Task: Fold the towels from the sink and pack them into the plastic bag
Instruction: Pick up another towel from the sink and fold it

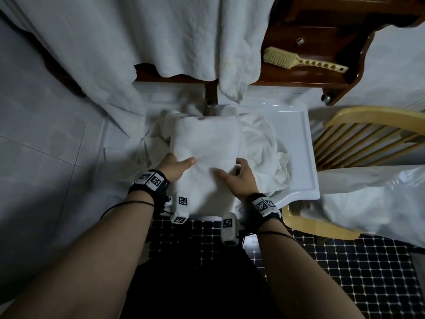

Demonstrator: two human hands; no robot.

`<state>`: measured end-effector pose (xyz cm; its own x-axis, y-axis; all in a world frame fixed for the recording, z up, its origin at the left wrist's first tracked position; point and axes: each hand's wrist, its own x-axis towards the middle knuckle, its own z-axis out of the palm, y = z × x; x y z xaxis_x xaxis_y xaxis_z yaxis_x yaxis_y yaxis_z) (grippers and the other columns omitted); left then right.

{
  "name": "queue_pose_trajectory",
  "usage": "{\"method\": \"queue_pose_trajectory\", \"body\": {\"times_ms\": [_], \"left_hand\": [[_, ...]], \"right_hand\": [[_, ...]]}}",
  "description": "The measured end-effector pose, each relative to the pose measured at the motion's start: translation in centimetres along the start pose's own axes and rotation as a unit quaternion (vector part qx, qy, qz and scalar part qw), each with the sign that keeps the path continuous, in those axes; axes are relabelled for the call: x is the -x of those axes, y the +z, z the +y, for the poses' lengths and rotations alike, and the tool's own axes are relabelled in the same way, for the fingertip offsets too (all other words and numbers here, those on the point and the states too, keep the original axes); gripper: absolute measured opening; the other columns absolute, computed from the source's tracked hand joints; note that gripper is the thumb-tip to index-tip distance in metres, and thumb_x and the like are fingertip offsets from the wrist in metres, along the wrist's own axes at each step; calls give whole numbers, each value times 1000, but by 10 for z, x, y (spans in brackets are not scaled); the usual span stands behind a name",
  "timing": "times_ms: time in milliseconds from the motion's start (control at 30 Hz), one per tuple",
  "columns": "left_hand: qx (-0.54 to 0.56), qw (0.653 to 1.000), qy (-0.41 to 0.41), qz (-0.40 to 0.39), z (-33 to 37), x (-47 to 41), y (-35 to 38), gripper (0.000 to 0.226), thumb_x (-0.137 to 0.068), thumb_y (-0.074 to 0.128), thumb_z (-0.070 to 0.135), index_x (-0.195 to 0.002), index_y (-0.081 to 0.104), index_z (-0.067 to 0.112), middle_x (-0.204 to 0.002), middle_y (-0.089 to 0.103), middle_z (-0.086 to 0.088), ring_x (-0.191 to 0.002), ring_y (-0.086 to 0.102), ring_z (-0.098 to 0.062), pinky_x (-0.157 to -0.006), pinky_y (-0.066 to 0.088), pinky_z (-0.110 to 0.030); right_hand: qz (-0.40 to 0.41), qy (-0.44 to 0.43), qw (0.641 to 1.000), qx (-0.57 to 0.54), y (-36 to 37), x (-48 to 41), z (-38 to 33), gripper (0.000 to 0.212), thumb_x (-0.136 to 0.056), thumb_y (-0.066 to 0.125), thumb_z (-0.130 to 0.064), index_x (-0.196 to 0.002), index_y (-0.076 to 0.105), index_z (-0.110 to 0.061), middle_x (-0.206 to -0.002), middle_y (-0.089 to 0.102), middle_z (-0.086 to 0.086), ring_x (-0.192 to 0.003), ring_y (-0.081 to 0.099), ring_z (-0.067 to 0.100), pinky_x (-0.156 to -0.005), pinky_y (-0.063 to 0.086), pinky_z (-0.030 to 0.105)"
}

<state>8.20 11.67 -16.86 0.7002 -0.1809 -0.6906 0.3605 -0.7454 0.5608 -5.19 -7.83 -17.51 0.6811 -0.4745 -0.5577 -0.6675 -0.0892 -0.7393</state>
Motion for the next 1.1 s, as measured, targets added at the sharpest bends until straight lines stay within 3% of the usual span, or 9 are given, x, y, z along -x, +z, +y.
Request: {"method": "queue_pose_trajectory", "body": {"times_ms": [100,233,333,500,667,767,933,1033,1100], "left_hand": [[4,1000,-6,0,-3,2,0,107,-80,59,88,-155,39,15,-154,49,3,-137,52,-28,-111,44,-42],[73,997,-21,24,1,9,6,86,-83,44,74,-150,40,20,-141,57,1,-128,57,-29,-109,46,-47],[125,990,-29,53,-2,9,12,87,-77,37,75,-144,45,21,-131,66,-9,-117,63,-32,-105,50,-54],[149,985,28,78,30,63,30,54,-99,42,53,-140,53,19,-129,64,5,-124,59,-22,-106,45,-40],[197,974,101,39,36,92,37,59,-81,67,63,-130,66,31,-122,76,1,-118,69,-29,-106,50,-56],[217,968,125,-3,61,126,48,80,-77,74,78,-145,55,40,-133,71,13,-123,67,-16,-110,48,-45],[232,958,134,-101,93,164,76,63,-85,68,67,-135,56,32,-134,66,12,-123,64,-12,-108,47,-35],[246,948,152,-129,98,173,90,106,-39,85,86,-127,60,32,-123,72,14,-117,67,-7,-99,53,-31],[242,949,147,-137,93,178,96,129,-23,86,88,-134,54,30,-127,69,12,-123,64,-11,-109,49,-36]], "right_hand": [[-28,6,993,-118,3,4,-9,82,-63,95,-53,-123,47,-25,-113,72,4,-101,74,19,-92,62,42],[-131,-21,963,-234,-1,12,-28,84,-69,99,-35,-137,52,-21,-122,75,2,-108,75,19,-95,62,45],[-187,-50,951,-242,-4,13,-38,64,-71,94,-22,-128,66,-14,-117,78,6,-110,75,27,-98,60,54],[-230,-154,945,-173,-23,13,-48,80,-65,95,-4,-133,55,-17,-124,73,3,-120,69,20,-101,58,54],[-266,-120,925,-244,-67,19,-34,84,-63,87,-7,-141,54,-4,-131,69,22,-124,65,44,-105,50,68],[-285,-96,910,-287,-102,30,-29,67,-70,80,-7,-135,62,-1,-128,70,27,-121,66,47,-107,49,68],[-240,-59,900,-358,-143,67,-28,79,-77,87,-48,-141,61,-9,-131,70,23,-121,68,43,-105,52,60],[-249,-21,870,-425,-164,103,-22,68,-78,73,-53,-129,67,-7,-114,77,19,-99,78,32,-75,64,40],[-274,-20,851,-448,-169,122,-14,85,-65,89,-56,-131,68,-7,-122,75,21,-106,76,33,-78,64,40]]}}
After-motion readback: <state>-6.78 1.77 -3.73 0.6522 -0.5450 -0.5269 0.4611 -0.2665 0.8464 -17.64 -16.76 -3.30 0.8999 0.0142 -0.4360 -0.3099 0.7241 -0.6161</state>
